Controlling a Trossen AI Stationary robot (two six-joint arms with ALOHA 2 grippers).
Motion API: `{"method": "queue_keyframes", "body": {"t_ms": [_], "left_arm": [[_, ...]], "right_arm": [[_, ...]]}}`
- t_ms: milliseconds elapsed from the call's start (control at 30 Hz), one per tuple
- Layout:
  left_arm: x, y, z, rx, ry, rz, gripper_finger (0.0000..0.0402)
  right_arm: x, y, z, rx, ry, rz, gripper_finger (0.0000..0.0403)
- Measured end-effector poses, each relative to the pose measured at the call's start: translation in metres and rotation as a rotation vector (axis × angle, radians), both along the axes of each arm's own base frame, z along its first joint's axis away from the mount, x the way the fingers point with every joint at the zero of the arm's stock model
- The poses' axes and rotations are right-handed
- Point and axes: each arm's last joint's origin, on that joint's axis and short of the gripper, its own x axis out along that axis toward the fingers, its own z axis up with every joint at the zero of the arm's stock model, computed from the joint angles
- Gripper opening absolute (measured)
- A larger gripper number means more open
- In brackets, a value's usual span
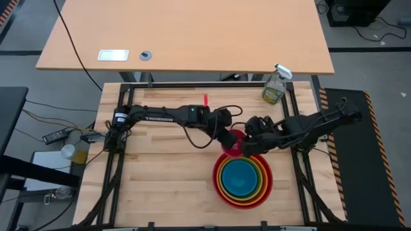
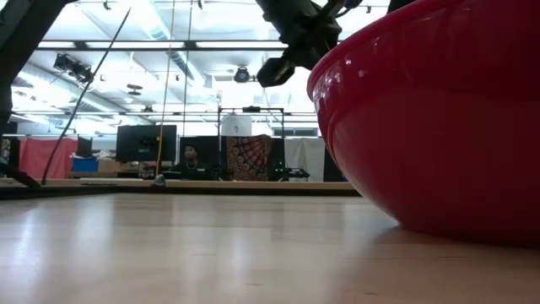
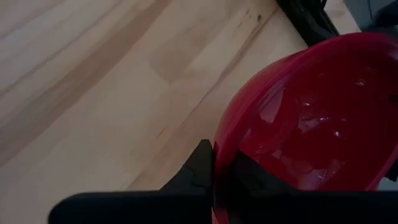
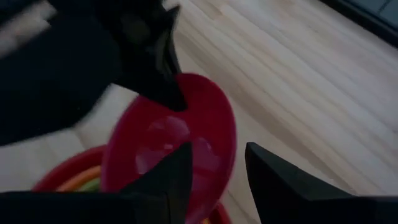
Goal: Nest bowls inside each other
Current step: Stack the red bowl on top of the blue bowl
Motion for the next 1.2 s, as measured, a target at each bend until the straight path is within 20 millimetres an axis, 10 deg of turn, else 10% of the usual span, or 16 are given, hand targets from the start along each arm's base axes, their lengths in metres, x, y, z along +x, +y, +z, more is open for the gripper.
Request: {"method": "queue_keyframes", "body": {"t_ms": [233,500,1200], "left_arm": [[0.003,0.000,0.002,0.000,-0.037,-0.001,0.0016],[0.001,-0.003,0.000,-0.008,-0.015,-0.010,0.0036],[-0.027,-0.003,0.038,0.188,-0.033,-0.231,0.0223]], "right_arm": [[0.011,0.004,-0.017,-0.043,0.106,0.027,0.0136],[0.016,0.005,-0.025,-0.050,0.149,0.005,0.0023],[0.009,0.003,-0.021,0.025,0.173,0.035,0.0031]]}}
